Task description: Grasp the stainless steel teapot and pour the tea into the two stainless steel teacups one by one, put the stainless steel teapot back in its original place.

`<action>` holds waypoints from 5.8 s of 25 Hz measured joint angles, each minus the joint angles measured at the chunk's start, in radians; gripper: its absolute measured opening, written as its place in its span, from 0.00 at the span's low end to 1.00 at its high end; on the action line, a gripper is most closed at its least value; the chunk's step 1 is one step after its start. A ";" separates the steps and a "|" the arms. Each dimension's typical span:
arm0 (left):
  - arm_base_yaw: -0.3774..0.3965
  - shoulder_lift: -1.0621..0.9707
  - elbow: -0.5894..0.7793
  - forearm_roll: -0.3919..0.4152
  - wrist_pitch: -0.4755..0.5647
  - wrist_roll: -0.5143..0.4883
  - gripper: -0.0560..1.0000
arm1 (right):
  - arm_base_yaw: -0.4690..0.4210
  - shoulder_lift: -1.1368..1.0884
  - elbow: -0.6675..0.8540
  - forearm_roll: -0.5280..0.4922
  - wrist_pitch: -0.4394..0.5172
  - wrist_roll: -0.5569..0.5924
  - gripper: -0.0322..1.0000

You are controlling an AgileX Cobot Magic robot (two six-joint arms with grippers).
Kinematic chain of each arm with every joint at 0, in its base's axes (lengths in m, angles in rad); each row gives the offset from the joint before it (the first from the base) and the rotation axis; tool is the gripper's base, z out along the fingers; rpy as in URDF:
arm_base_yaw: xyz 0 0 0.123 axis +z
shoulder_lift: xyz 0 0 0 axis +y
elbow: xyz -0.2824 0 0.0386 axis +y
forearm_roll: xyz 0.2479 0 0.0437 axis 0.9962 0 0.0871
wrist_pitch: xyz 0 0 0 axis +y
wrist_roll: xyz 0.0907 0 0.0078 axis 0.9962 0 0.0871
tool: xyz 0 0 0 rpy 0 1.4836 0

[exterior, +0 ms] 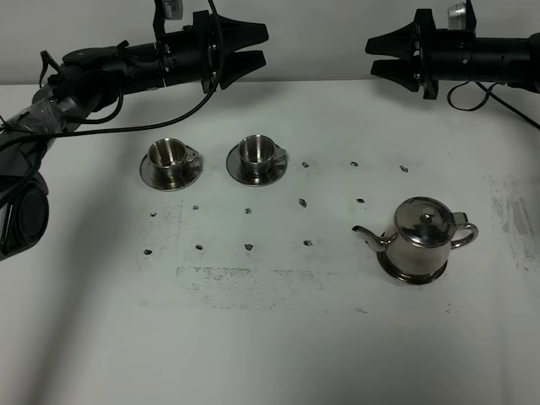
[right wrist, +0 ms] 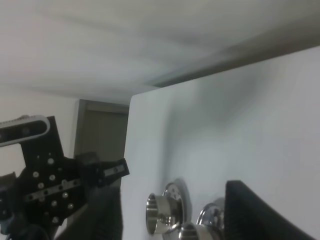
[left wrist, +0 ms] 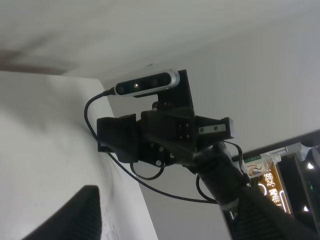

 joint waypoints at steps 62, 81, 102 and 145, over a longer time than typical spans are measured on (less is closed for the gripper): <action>-0.038 -1.751 1.448 1.538 -0.517 -0.448 0.52 | -0.081 -1.342 1.232 -0.887 -0.439 -0.152 0.50; -0.038 -2.487 1.808 1.588 -0.040 -0.574 0.52 | 0.049 -1.510 1.336 -0.896 -0.444 -0.152 0.49; 0.115 -2.736 1.834 1.590 -0.013 -0.572 0.52 | 0.068 -1.514 1.337 -0.903 -0.440 -0.135 0.48; 0.119 -2.734 1.834 1.590 -0.012 -0.570 0.52 | 0.112 -0.988 1.347 -1.121 -0.663 0.075 0.48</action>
